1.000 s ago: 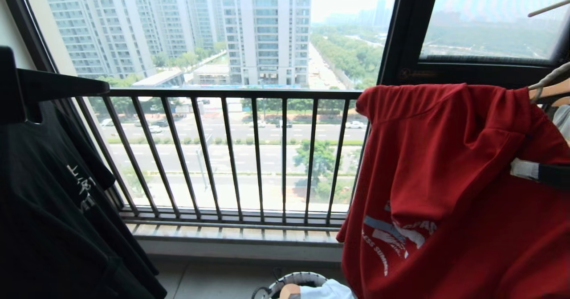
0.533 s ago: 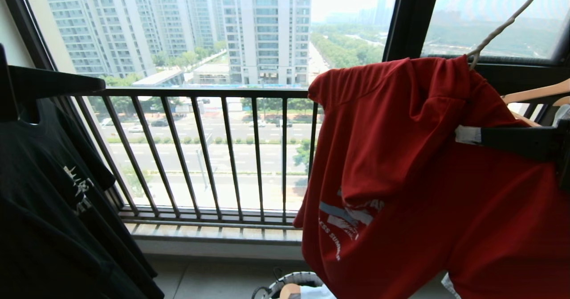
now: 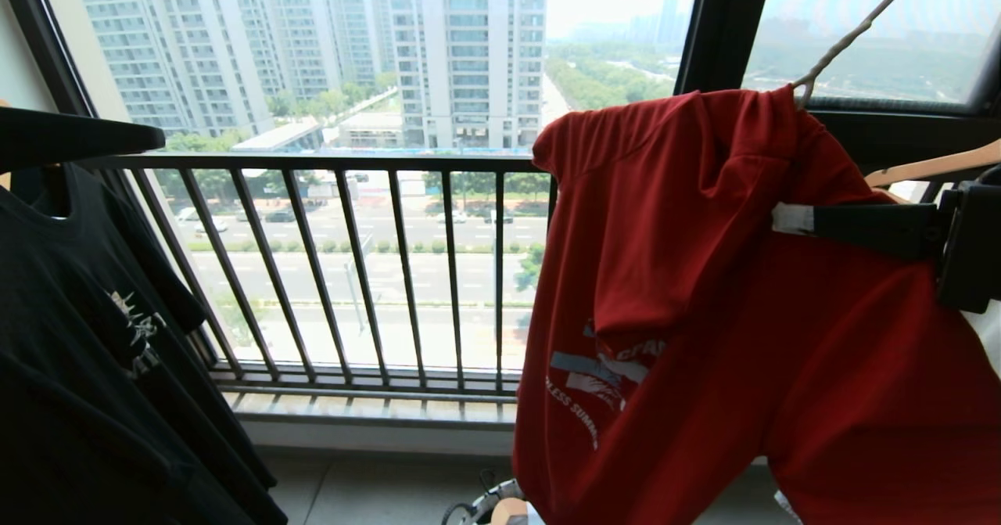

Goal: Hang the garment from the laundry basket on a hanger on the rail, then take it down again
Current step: Hang the clothes rack on the clothesline

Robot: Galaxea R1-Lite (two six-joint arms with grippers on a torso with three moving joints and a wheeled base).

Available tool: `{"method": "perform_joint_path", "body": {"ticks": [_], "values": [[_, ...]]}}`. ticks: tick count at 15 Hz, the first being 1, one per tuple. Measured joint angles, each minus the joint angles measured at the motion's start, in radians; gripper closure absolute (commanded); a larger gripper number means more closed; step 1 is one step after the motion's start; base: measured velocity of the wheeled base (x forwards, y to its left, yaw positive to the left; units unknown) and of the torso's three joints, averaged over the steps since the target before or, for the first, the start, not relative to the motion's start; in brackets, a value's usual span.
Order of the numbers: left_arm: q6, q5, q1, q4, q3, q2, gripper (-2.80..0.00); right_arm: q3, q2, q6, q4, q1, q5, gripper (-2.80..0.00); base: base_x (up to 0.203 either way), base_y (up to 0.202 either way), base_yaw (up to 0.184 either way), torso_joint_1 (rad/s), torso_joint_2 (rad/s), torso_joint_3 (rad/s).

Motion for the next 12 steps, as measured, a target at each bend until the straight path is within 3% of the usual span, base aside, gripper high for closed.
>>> {"method": "perform_joint_path", "body": {"ticks": [7,12], "values": [[0.000,0.004,0.001,-0.001,0.001,-0.008,0.00,-0.095,0.092,-0.002,-0.008,0.062,-0.122,0.00,0.000,0.000,0.000,0.000,0.00,0.000],[0.000,0.006,0.001,-0.002,0.001,-0.009,0.00,-0.146,0.129,-0.045,-0.008,0.132,-0.179,0.00,0.000,0.000,0.000,0.000,0.00,0.000]]}}
